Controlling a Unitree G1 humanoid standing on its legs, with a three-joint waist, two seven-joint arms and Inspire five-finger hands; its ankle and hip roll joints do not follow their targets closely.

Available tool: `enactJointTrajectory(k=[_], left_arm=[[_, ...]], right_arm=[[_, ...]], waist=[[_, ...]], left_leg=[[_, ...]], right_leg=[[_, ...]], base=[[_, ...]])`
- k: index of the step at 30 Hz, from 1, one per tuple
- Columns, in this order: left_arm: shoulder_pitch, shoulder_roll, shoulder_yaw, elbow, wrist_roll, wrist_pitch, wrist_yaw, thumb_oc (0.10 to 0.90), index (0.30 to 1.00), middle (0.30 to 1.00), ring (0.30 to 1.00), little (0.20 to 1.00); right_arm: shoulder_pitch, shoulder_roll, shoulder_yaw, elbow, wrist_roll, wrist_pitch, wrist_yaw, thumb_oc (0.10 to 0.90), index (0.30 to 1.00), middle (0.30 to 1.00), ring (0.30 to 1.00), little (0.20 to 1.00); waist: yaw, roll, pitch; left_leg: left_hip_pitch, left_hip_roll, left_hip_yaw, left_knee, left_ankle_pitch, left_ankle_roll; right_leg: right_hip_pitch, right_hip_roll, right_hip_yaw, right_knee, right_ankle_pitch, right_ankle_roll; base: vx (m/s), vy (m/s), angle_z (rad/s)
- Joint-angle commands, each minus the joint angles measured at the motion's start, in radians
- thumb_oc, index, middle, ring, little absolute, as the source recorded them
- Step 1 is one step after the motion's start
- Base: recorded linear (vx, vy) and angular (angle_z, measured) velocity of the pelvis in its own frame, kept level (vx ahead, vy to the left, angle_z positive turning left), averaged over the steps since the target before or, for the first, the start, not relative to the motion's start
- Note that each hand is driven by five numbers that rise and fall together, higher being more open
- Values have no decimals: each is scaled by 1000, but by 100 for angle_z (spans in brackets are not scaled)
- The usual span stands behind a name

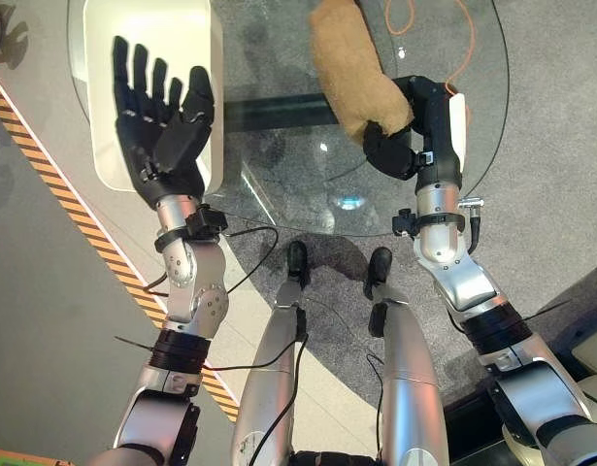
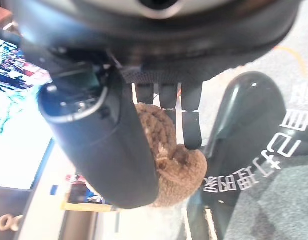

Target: Wipe the table with a cloth and put it in the basket.

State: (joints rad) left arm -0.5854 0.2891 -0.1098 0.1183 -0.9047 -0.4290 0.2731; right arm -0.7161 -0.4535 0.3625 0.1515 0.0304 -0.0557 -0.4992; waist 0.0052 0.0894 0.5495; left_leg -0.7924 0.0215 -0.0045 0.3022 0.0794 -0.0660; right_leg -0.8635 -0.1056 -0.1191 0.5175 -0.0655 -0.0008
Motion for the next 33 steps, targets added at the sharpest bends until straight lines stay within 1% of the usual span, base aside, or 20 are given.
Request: enactJointTrajectory(k=[1, 3, 4, 6, 9, 16, 21, 25, 29, 33], left_arm=[[-76, 22, 9, -97, -32, -30, -97, 800, 900, 900, 900, 900], [-82, 18, 0, -99, -30, -24, -107, 800, 900, 900, 900, 900], [-93, 14, -11, -106, -34, 0, -116, 800, 900, 900, 900, 900], [-102, 14, -22, -107, 3, 16, -112, 800, 900, 900, 900, 900], [-123, 18, -35, -109, -4, 37, -118, 800, 900, 900, 900, 900], [-166, 13, -51, -115, -132, 87, -194, 800, 900, 900, 900, 900], [-200, -14, -62, -115, -229, 122, -244, 800, 900, 900, 900, 900], [-212, -19, -67, -120, -270, 133, -263, 800, 900, 900, 900, 900], [-226, -32, -70, -117, -330, 166, -300, 800, 900, 900, 900, 900], [-229, -34, -70, -120, -344, 173, -307, 800, 900, 900, 900, 900]], right_arm=[[-90, 49, -37, -280, -65, -175, 20, 100, 300, 300, 300, 200], [-91, 51, -35, -288, -68, -178, 26, 100, 300, 300, 300, 200], [-97, 53, -30, -295, -69, -176, 31, 100, 300, 300, 300, 200], [-100, 55, -26, -298, -66, -184, 38, 100, 300, 300, 300, 200], [-105, 51, -23, -306, -56, -187, 40, 100, 300, 300, 300, 200], [-120, 45, -7, -314, -41, -178, 63, 100, 300, 300, 300, 200], [-136, 58, 19, -313, -48, -172, 71, 100, 300, 300, 300, 200], [-147, 58, 34, -314, -46, -165, 80, 100, 300, 300, 300, 200], [-157, 59, 48, -306, -37, -161, 95, 100, 300, 300, 300, 200], [-159, 60, 52, -305, -36, -158, 101, 100, 300, 300, 300, 200]], waist=[[-8, -15, -29], [-11, -15, -29], [-15, -15, -29], [-18, -15, -29], [-21, -17, -29], [-29, -19, -29], [-35, -21, -29], [-37, -20, -29], [-40, -21, -29], [-41, -22, -29]], left_leg=[[11, -63, 65, 23, -52, 50], [12, -63, 66, 20, -51, 50], [16, -64, 68, 16, -51, 49], [21, -64, 70, 12, -52, 48], [24, -63, 73, 10, -51, 46], [25, -60, 77, 11, -51, 42], [29, -61, 79, 5, -50, 41], [29, -61, 80, 4, -48, 39], [33, -60, 82, 1, -47, 37], [34, -60, 83, 0, -48, 36]], right_leg=[[16, 76, 1, -37, -6, 27], [17, 78, 4, -40, -5, 27], [21, 79, 6, -47, -4, 28], [26, 79, 7, -52, -4, 28], [33, 78, 8, -57, -5, 28], [34, 78, 10, -57, -7, 28], [37, 79, 10, -64, -6, 27], [38, 79, 12, -67, -7, 26], [42, 79, 14, -72, -6, 25], [43, 79, 14, -74, -7, 25]], base=[[0, 0, 0], [-4, 16, -4], [-4, 20, -6], [-2, 15, -6], [0, 0, -3], [0, 0, 0], [0, 0, 0], [0, 0, 0], [0, 0, 0], [0, 0, 0]])
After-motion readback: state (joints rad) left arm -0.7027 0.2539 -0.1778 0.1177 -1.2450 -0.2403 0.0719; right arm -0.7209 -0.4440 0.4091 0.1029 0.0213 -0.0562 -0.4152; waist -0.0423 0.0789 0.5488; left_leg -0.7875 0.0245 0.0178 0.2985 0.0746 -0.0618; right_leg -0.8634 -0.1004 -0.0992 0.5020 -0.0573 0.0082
